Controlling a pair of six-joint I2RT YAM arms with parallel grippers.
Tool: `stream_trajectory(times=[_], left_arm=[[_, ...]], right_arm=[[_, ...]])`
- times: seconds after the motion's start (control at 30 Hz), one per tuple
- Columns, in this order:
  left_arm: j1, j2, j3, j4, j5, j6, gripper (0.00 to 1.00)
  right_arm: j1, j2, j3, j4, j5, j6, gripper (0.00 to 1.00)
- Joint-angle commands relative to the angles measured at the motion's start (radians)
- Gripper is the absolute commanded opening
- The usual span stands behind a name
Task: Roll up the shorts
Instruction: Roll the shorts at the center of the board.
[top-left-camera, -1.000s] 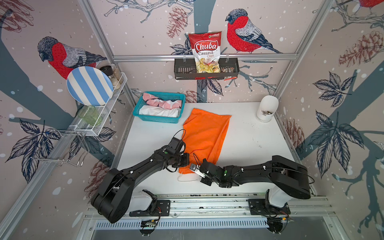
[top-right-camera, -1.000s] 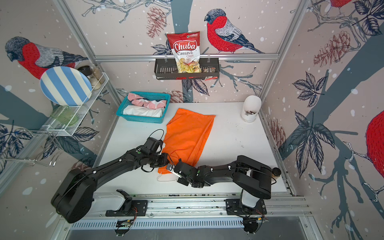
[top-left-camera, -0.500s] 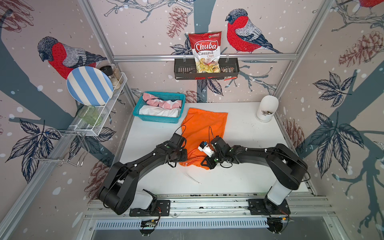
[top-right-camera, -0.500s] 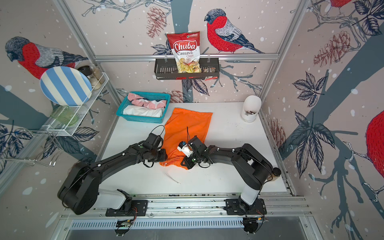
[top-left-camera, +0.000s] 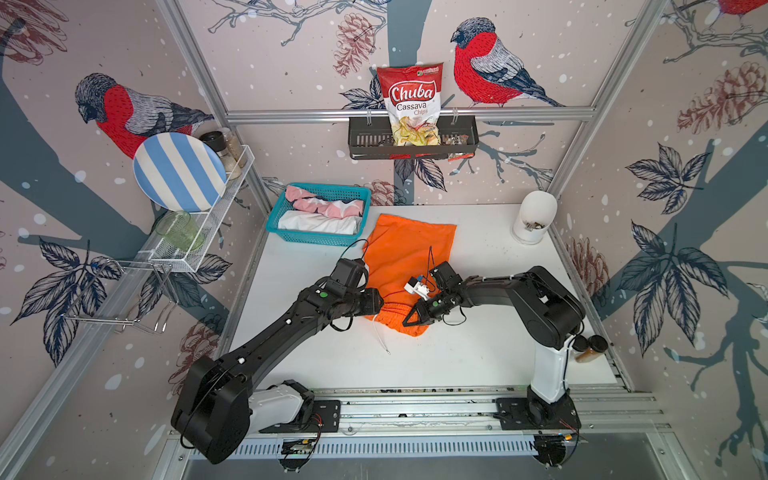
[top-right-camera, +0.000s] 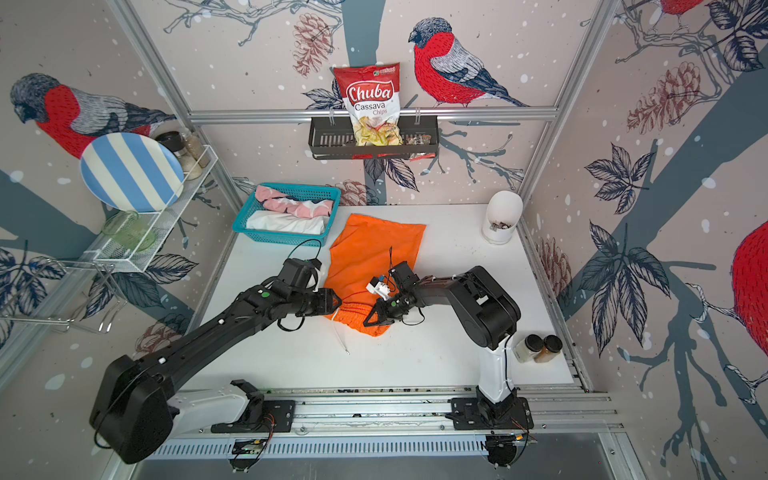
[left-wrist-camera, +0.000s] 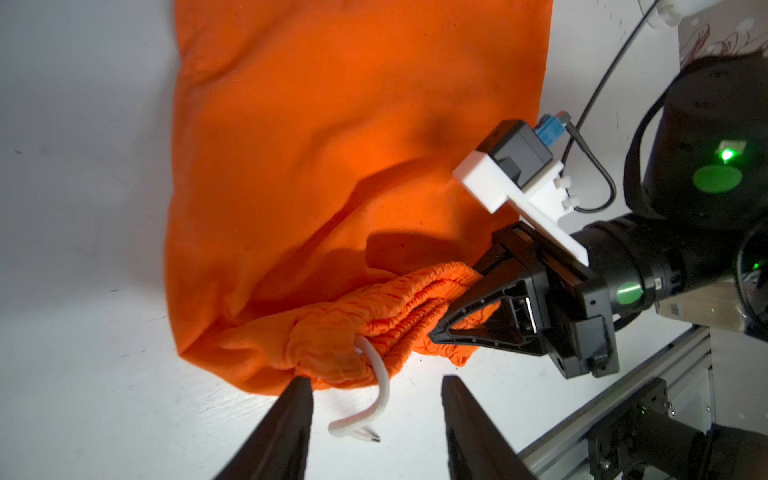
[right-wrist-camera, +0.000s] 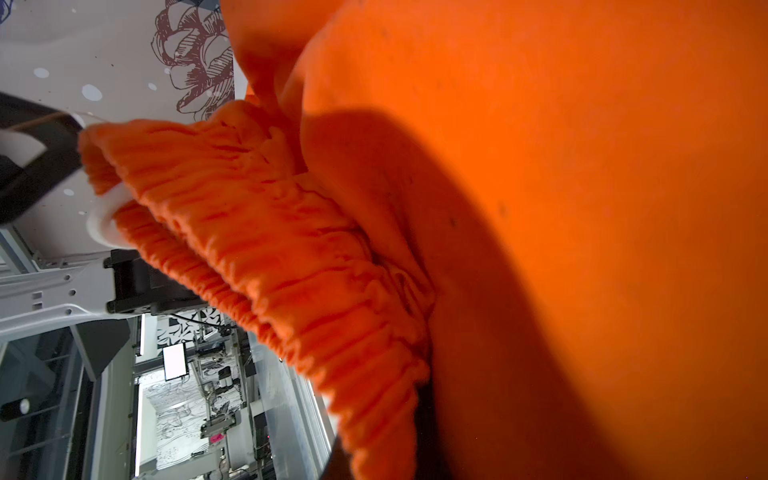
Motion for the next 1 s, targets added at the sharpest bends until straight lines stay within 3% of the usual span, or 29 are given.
stream_trajectory(times=[0.0,0.1,0.27,0.43,0.57,0.73,0.97], left_arm=[[-0.012,0.051,-0.012,0.078,0.055,-0.018,0.51],[-0.011,0.118,-0.023,0.111,0.005,-0.014,0.49],[-0.005,0.253,0.001,0.056,-0.231,0.020,0.40],[0.001,0.329,-0.036,0.111,-0.200,0.039,0.38],[0.001,0.357,-0.055,0.129,-0.194,0.044,0.38],[0.002,0.382,-0.054,0.145,-0.177,0.052,0.38],[0.006,0.342,-0.048,0.136,-0.175,0.056,0.37]], right_arm=[[0.001,0.006,0.017,-0.050,-0.008,0.035,0.03],[0.000,0.006,0.023,-0.069,0.027,0.034,0.10],[0.007,-0.039,0.019,-0.133,0.212,0.004,0.32],[0.022,-0.142,0.021,-0.233,0.470,-0.026,0.48],[0.060,-0.232,0.043,-0.312,0.686,-0.068,0.53],[0.183,-0.296,0.106,-0.321,0.914,-0.184,0.60],[0.182,-0.171,0.221,-0.204,0.791,-0.262,0.58]])
